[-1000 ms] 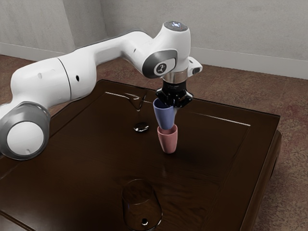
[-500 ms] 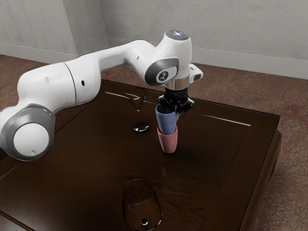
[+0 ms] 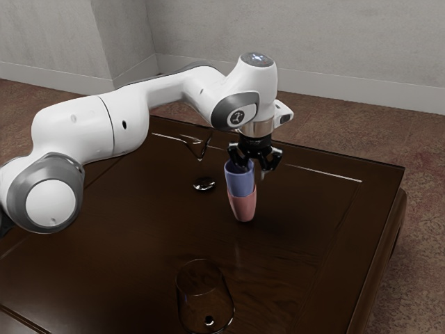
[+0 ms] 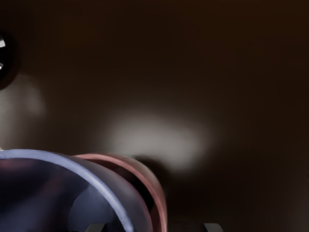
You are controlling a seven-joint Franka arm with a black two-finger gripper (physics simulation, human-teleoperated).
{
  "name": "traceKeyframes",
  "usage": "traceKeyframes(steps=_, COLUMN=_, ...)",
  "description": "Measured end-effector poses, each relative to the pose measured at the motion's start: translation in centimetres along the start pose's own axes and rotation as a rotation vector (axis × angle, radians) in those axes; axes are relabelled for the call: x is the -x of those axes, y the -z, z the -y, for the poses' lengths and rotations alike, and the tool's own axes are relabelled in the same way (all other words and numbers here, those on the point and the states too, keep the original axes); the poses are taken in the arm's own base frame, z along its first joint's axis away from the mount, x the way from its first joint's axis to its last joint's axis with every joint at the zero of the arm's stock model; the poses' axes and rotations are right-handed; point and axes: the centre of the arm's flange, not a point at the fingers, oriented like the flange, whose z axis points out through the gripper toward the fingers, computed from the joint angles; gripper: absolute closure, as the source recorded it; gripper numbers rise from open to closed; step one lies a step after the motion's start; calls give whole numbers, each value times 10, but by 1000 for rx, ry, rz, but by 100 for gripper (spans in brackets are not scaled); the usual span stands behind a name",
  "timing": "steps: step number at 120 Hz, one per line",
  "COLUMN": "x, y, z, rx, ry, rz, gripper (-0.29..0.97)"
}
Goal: Place the left cup onto the right cup
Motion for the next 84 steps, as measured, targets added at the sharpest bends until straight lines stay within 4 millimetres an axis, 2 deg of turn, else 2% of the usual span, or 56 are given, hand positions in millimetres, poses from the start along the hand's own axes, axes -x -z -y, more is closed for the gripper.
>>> traceKeyframes(steps=23, x=0, y=7, z=0, rx=8, ry=1, rz=-12, gripper=28)
traceKeyframes(steps=45, x=0, y=54, z=4, rx=12, ry=-1, rz=-80, gripper=21)
traceKeyframes(steps=53, x=3, y=83, z=6, rx=12, ry=-6, rz=-122, gripper=19)
traceKeyframes(steps=64, x=34, y=143, z=13, rx=8, ry=-28, rz=-166, gripper=15)
traceKeyframes(steps=68, x=46, y=163, z=22, rx=4, ry=-21, rz=-173, gripper=13)
traceKeyframes(steps=75, x=65, y=199, z=49, rx=-5, ry=14, rz=-172, gripper=10)
traceKeyframes(steps=79, x=71, y=214, z=75, rx=-13, ry=56, rz=-158, gripper=9)
traceKeyframes(steps=84, x=71, y=228, z=121, rx=-27, ry=122, rz=-132, gripper=7)
